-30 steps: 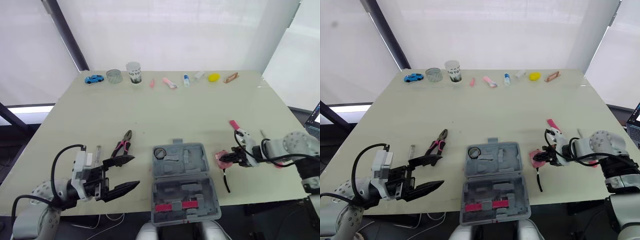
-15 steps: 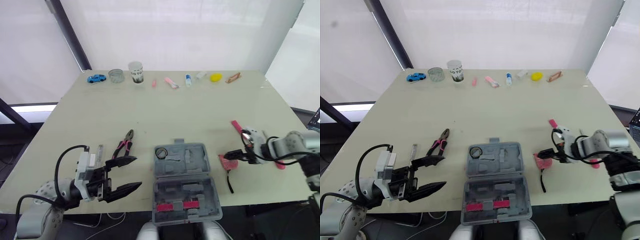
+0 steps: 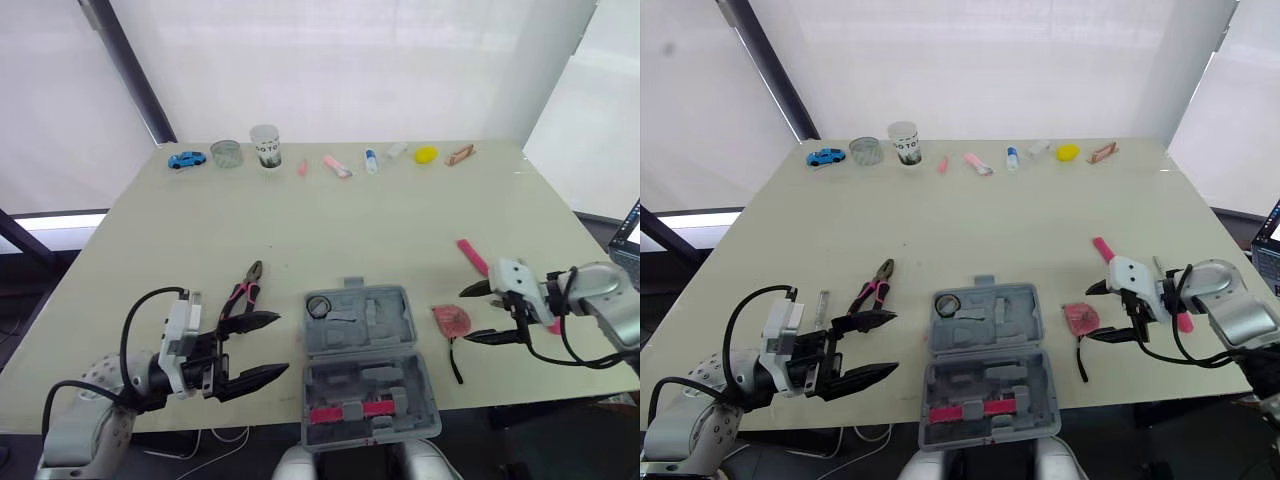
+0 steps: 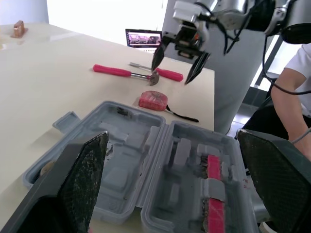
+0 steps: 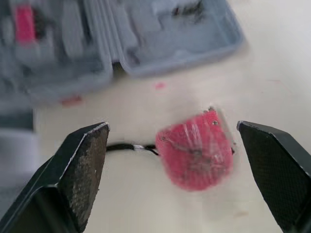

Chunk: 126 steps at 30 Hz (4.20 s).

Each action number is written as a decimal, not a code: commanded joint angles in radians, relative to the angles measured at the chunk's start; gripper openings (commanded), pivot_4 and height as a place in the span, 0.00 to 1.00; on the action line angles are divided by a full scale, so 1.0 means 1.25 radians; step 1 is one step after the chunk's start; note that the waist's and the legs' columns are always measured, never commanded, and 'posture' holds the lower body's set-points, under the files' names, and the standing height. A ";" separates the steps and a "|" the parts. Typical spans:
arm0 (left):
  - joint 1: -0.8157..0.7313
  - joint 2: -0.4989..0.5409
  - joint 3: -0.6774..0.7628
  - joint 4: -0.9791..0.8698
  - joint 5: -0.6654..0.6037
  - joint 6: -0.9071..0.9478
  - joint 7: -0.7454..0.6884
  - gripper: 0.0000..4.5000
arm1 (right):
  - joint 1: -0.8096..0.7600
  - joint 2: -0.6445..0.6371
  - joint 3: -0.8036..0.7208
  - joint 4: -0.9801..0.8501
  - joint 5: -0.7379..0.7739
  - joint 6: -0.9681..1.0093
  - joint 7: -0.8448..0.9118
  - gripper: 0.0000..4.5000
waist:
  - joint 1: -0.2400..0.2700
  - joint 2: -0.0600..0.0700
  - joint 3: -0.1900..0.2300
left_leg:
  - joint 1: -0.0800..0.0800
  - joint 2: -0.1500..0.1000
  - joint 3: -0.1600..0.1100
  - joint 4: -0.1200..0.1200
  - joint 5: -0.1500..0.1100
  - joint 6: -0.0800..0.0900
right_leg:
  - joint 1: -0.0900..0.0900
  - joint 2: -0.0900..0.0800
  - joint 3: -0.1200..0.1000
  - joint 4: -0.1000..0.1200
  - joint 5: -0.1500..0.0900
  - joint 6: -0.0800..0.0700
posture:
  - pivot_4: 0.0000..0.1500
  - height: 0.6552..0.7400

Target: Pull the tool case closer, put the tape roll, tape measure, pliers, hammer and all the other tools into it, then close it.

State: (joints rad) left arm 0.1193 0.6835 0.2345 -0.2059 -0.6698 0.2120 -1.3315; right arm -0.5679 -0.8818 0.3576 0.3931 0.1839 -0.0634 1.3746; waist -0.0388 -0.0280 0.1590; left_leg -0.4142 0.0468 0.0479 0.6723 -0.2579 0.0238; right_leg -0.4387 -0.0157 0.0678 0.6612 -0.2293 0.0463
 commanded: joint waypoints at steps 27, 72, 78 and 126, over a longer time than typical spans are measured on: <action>-0.035 0.045 0.013 -0.022 -0.014 0.003 -0.029 1.00 | -0.236 0.179 0.007 0.518 -0.259 -0.403 0.031 0.98 | -0.002 0.001 0.000 | 0.001 0.000 0.000 0.000 0.000 0.000 | 0.000 -0.001 0.000 0.001 0.000 0.000 | 1.00 1.00; 0.001 0.034 0.090 -0.007 -0.027 0.003 0.060 1.00 | -0.366 0.252 0.268 -0.319 -0.434 0.712 0.036 0.63 | 0.021 0.011 0.003 | -0.002 -0.005 -0.047 0.000 0.002 -0.003 | 0.018 -0.004 -0.045 0.000 -0.011 -0.015 | 1.00 1.00; 0.001 0.032 0.083 -0.021 -0.028 0.007 0.067 1.00 | -0.365 0.266 0.318 -0.261 -0.445 0.701 0.021 0.63 | 0.021 0.013 0.005 | -0.002 -0.008 -0.052 -0.001 0.004 -0.007 | 0.020 -0.008 -0.051 0.000 -0.012 -0.015 | 1.00 1.00; -0.028 0.024 0.046 -0.028 -0.021 0.019 0.081 1.00 | 0.032 0.365 -0.225 -0.299 -0.005 0.373 -0.167 0.94 | 0.018 0.014 0.005 | 0.003 -0.008 -0.042 -0.002 0.005 -0.009 | 0.021 -0.009 -0.042 0.002 -0.011 -0.014 | 1.00 1.00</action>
State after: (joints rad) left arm 0.0899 0.7136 0.2886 -0.2243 -0.6891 0.2401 -1.2250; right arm -0.5313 -0.4277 0.0929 0.0215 0.1498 0.4452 1.1688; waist -0.0164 -0.0109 0.1651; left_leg -0.4093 0.0371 -0.0025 0.6692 -0.2512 0.0124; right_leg -0.4131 -0.0263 0.0175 0.6636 -0.2435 0.0295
